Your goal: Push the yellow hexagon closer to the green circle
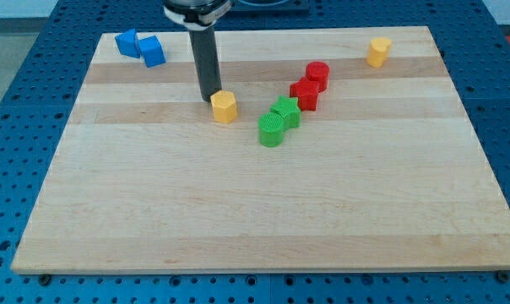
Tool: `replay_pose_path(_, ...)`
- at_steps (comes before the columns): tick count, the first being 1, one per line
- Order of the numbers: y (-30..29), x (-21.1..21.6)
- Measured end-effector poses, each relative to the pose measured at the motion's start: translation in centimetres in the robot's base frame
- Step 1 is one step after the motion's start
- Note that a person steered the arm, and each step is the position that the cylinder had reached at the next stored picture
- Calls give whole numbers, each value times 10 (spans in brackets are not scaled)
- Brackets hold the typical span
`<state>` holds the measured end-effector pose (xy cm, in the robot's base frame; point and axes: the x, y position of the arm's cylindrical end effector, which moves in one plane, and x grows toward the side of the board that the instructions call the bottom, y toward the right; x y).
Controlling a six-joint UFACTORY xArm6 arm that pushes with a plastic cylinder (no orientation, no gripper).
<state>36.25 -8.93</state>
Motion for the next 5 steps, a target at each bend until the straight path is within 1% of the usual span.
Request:
replay_pose_path(2,-36,22)
replay_pose_path(3,-36,20)
replay_pose_path(5,-22,-1)
